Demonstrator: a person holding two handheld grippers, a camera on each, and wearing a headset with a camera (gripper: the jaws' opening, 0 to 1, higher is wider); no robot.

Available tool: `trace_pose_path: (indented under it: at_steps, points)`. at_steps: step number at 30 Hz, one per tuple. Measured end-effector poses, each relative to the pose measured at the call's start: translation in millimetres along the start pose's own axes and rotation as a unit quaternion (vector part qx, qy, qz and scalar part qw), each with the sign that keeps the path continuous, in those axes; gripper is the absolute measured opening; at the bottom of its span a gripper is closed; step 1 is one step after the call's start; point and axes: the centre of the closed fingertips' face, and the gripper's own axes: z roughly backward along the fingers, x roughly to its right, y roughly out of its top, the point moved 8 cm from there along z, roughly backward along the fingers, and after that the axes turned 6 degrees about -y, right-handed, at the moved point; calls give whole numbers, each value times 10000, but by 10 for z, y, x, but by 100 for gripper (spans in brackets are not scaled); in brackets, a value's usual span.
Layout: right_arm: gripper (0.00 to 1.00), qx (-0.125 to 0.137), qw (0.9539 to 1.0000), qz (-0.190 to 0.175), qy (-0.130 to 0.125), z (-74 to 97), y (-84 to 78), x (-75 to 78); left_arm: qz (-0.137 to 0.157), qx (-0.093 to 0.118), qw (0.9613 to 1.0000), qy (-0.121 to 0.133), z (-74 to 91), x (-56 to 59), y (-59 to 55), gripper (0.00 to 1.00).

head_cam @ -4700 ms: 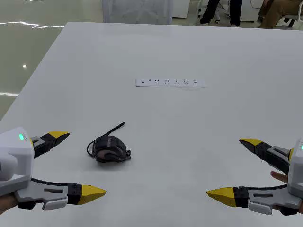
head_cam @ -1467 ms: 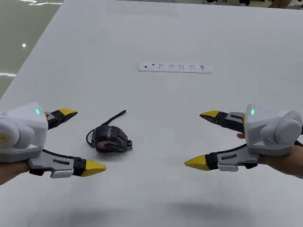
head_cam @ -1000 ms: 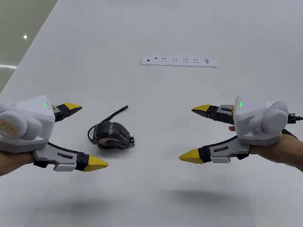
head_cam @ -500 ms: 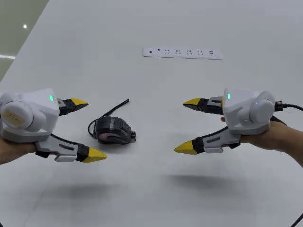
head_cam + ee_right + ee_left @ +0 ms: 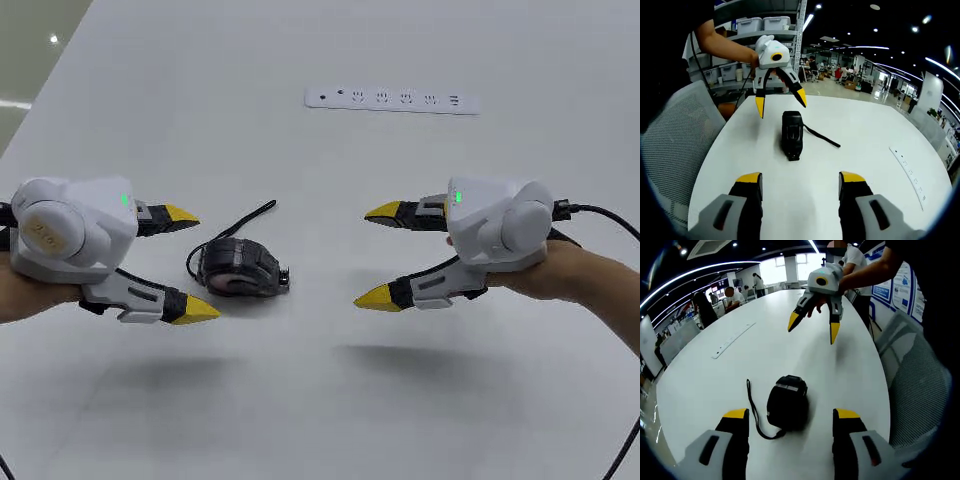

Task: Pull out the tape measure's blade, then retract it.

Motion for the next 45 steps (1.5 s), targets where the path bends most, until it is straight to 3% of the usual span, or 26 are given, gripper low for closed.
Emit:
trace_pose_path:
  at_steps: [19, 32, 45]
  points:
    - [51, 18, 9997, 160, 192, -338, -6, 17, -410, -505, 9965, -529, -227, -126, -1, 47]
    - [43, -67, 9981, 303, 531, -603, -34, -49, -655, -891, 9904, -830, -377, -188, -25, 37]
    - [36, -187, 9967, 273, 739, -791, -44, -131, -418, -956, 9901, -934, -452, -275, -74, 30]
